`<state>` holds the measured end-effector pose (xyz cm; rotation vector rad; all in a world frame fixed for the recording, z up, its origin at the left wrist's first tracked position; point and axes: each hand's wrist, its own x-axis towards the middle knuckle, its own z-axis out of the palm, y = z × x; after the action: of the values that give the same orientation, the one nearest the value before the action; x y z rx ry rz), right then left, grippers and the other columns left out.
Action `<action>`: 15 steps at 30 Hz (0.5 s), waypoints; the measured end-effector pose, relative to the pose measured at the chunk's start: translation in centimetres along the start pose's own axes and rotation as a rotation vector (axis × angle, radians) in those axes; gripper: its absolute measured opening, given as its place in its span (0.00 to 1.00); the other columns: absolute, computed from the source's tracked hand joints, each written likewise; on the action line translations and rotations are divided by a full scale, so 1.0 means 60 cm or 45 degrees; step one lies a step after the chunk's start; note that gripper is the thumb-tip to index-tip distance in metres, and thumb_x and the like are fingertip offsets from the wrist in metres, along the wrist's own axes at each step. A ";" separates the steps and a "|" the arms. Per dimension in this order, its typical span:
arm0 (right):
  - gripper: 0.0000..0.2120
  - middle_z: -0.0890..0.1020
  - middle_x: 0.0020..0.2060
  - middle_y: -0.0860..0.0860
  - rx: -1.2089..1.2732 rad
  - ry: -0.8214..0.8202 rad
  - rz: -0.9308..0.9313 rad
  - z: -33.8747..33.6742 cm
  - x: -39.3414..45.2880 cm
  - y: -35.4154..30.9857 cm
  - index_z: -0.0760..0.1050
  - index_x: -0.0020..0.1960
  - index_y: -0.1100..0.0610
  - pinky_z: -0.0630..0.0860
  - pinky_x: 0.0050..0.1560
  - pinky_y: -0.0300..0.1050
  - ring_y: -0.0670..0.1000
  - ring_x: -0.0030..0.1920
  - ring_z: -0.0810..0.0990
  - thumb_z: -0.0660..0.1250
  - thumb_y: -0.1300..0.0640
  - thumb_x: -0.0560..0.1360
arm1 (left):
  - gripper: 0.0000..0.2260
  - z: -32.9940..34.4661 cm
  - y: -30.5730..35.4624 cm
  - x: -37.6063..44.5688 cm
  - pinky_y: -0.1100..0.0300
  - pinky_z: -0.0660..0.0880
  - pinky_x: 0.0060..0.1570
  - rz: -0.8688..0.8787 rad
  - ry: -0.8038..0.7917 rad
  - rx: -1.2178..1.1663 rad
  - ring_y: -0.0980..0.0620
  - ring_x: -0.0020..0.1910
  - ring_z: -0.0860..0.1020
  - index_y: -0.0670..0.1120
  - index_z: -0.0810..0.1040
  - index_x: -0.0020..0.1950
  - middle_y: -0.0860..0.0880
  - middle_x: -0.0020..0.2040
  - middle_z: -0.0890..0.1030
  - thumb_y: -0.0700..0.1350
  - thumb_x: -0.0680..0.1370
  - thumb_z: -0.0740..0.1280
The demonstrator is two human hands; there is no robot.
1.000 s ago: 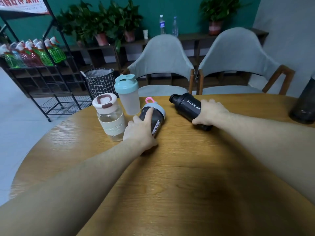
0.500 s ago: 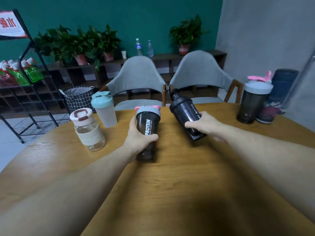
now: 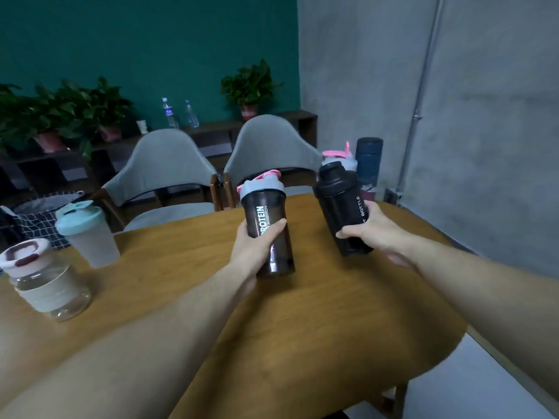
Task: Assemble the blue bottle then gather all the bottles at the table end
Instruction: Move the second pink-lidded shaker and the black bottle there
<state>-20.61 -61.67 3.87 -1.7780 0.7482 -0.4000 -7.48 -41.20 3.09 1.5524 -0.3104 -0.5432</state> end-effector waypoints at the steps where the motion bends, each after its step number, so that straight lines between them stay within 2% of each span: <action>1: 0.42 0.77 0.60 0.52 -0.013 0.028 0.009 -0.017 -0.002 0.010 0.60 0.75 0.52 0.72 0.46 0.43 0.53 0.58 0.77 0.78 0.60 0.68 | 0.39 0.020 -0.001 0.000 0.48 0.80 0.57 0.010 -0.019 -0.002 0.49 0.58 0.80 0.55 0.65 0.78 0.51 0.63 0.79 0.55 0.71 0.79; 4: 0.42 0.77 0.59 0.53 -0.049 0.098 0.039 -0.066 -0.001 0.043 0.58 0.76 0.54 0.72 0.44 0.42 0.52 0.56 0.76 0.78 0.62 0.69 | 0.40 0.076 -0.006 0.005 0.57 0.77 0.43 0.054 -0.060 -0.010 0.54 0.55 0.79 0.56 0.62 0.78 0.52 0.64 0.78 0.50 0.72 0.79; 8: 0.45 0.76 0.61 0.54 -0.086 0.184 0.082 -0.123 0.011 0.078 0.55 0.76 0.54 0.71 0.54 0.46 0.54 0.59 0.76 0.79 0.61 0.68 | 0.39 0.144 -0.020 0.027 0.66 0.74 0.40 0.093 -0.131 0.057 0.59 0.52 0.79 0.52 0.65 0.77 0.52 0.63 0.80 0.43 0.70 0.81; 11: 0.45 0.76 0.60 0.54 -0.079 0.224 0.107 -0.162 0.027 0.098 0.56 0.75 0.54 0.71 0.55 0.47 0.55 0.58 0.76 0.80 0.59 0.67 | 0.40 0.190 -0.031 0.049 0.65 0.74 0.44 0.130 -0.140 0.130 0.57 0.53 0.79 0.49 0.64 0.74 0.50 0.62 0.79 0.40 0.69 0.82; 15: 0.46 0.74 0.61 0.52 -0.081 0.210 0.113 -0.198 0.055 0.117 0.56 0.77 0.54 0.69 0.56 0.45 0.53 0.59 0.73 0.80 0.59 0.68 | 0.40 0.243 -0.041 0.083 0.58 0.73 0.54 0.179 -0.165 0.202 0.50 0.58 0.78 0.48 0.64 0.73 0.49 0.63 0.78 0.39 0.67 0.82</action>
<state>-27.37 -73.80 0.89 -1.7788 0.9621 -0.4722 -11.12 -56.09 0.09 1.6367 -0.5691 -0.5201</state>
